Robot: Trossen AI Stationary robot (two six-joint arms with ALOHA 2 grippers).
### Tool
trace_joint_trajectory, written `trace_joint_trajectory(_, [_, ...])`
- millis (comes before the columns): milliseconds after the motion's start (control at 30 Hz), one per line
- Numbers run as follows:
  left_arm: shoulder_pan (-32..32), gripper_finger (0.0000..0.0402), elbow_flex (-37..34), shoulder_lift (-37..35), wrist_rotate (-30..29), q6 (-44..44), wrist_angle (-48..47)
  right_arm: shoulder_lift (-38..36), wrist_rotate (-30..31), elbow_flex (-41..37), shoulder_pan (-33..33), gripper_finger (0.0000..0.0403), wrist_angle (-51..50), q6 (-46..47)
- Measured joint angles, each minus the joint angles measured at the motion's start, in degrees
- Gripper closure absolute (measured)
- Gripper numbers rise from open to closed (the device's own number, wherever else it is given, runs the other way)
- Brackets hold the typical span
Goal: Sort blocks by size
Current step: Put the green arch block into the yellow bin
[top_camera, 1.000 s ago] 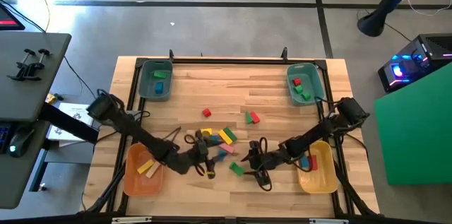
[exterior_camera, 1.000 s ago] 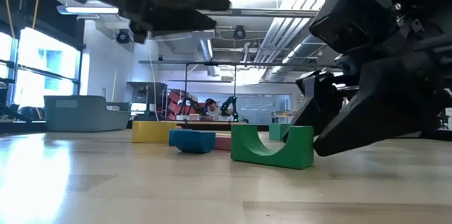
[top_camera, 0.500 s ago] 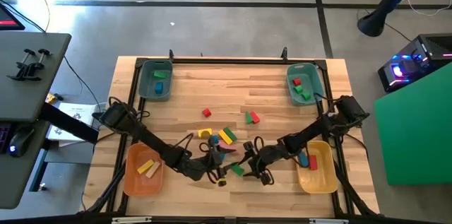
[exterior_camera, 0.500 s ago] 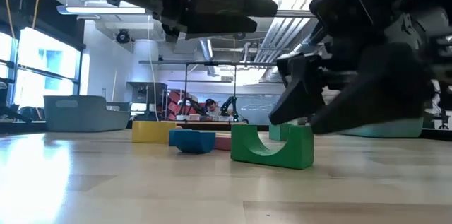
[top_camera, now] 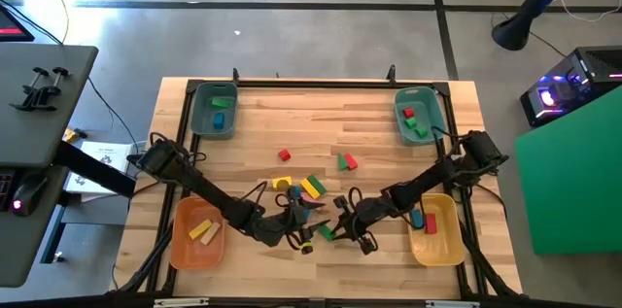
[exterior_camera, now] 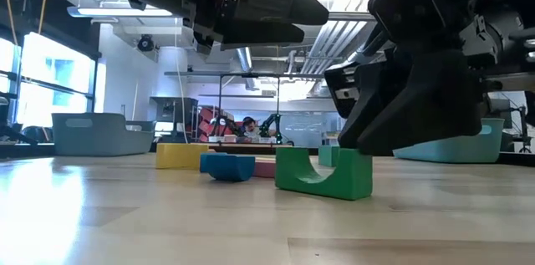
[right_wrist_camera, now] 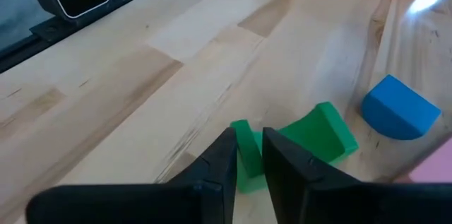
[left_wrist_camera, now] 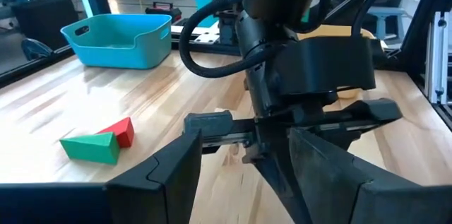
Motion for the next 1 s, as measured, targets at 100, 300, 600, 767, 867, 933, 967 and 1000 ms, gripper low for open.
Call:
trace_joint_trajectory(100, [-0.3, 0.0202, 0.0, 0.0, 0.0, -1.8, -0.1, 0.0, 0.0, 0.0, -0.1, 0.0331, -0.4, 0.0])
trace_joint_trajectory(300, [-0.9, 0.0202, 0.0, 0.0, 0.0, -2.5, -0.3, 0.0, 0.0, 0.0, -0.1, 0.0275, -1.3, 0.0])
trace_joint_trajectory(600, [-0.8, 0.0202, 0.0, 0.0, 0.0, -2.9, -0.3, 3.9, 0.1, 0.0, -0.1, 0.0277, 3.1, -0.3])
trace_joint_trajectory(767, [-0.9, 0.0202, 0.0, 0.0, 0.0, -3.0, -0.3, 4.9, 0.3, 0.0, 0.2, 0.0348, 6.0, 1.4])
trace_joint_trajectory(867, [-0.8, 0.0202, 0.0, 0.0, 0.0, -3.0, -0.4, 3.5, 2.2, 0.0, 1.2, 0.0373, 6.4, 3.1])
trace_joint_trajectory(933, [-0.8, 0.0202, 0.0, 0.0, 0.0, -3.0, -0.4, 1.4, 5.3, 0.0, 2.5, 0.0373, 4.8, 4.4])
trace_joint_trajectory(967, [-0.8, 0.0202, 0.0, 0.0, 0.0, -2.9, -0.5, -0.2, 6.7, 0.0, 3.2, 0.0373, 3.4, 5.4])
trace_joint_trajectory(1000, [-0.8, 0.0202, -0.1, 0.0, 0.0, -2.9, -0.6, -2.2, 7.9, 0.0, 4.1, 0.0372, 0.9, 6.3])
